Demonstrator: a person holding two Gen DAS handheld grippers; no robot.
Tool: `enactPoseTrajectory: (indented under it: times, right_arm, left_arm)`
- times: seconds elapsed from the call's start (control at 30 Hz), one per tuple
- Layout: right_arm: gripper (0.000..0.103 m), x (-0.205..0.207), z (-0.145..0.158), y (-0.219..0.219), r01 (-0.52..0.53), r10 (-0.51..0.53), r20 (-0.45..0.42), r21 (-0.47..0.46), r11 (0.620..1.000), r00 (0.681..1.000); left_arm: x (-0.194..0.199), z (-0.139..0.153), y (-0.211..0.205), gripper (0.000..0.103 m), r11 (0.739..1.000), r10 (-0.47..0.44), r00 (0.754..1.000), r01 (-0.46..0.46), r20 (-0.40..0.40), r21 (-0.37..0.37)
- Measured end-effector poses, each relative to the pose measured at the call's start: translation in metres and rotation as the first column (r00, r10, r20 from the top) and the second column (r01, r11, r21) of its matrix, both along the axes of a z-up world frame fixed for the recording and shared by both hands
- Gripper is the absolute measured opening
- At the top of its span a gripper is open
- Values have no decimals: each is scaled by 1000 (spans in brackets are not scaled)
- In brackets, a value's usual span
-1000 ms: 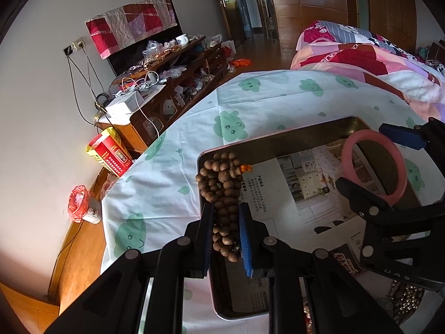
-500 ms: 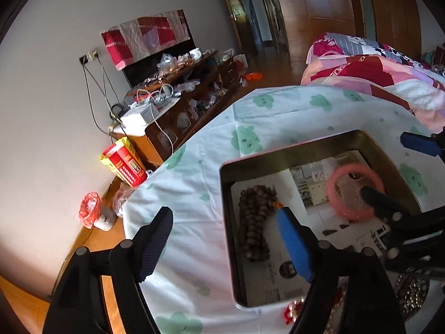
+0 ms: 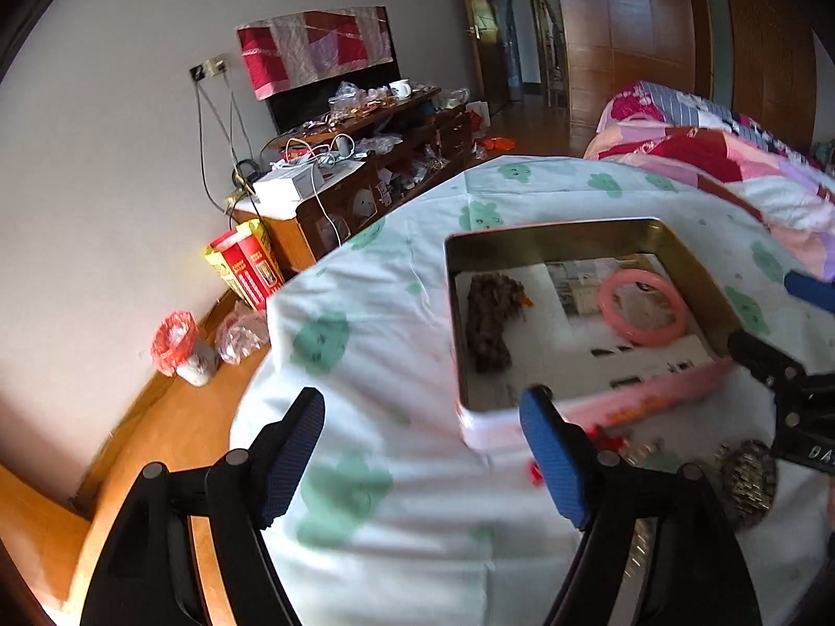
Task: Organize jewelry
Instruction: 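Open the left tool to drop the bead bracelet while the right tool releases the bangle into the tin, then grasp the pearl necklace with the left tool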
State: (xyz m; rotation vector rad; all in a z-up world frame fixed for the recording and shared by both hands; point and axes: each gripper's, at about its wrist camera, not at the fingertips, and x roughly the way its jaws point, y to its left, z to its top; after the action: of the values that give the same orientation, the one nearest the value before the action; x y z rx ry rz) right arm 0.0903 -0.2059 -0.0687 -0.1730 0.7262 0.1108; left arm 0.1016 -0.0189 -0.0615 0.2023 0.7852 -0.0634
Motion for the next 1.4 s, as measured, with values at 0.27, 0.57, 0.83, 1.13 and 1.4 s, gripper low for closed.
enactPoseTrajectory:
  times: [0.27,0.57,0.83,1.13,1.4]
  right_arm:
    - [92,-44,-14,-14,38,-38,-21,11,999,999]
    - [92,-67,-24,-31,103,-103,0,8,995,995]
    - [92,-70,-33,-26,94,-94,-4,2,996,996]
    - [92,-71,-32,-34,111,-112,-1,37,993,994]
    - [89,-75,-28,-26,77,-78,12,48,996,997]
  left_arm:
    - [-28,-8,-29,78,998,-63,998,62,-19,-28]
    - [-31,-29,-44,78,995,-97,992,93,-80,-46]
    - [-24,-49,-48,24,983,-163,972,146,-167,-110]
    - [-40,-20,-19,13,980,-149,985,135,-93,-144]
    - [-40,-17,11,13,993,-49,998,44,-42,-114]
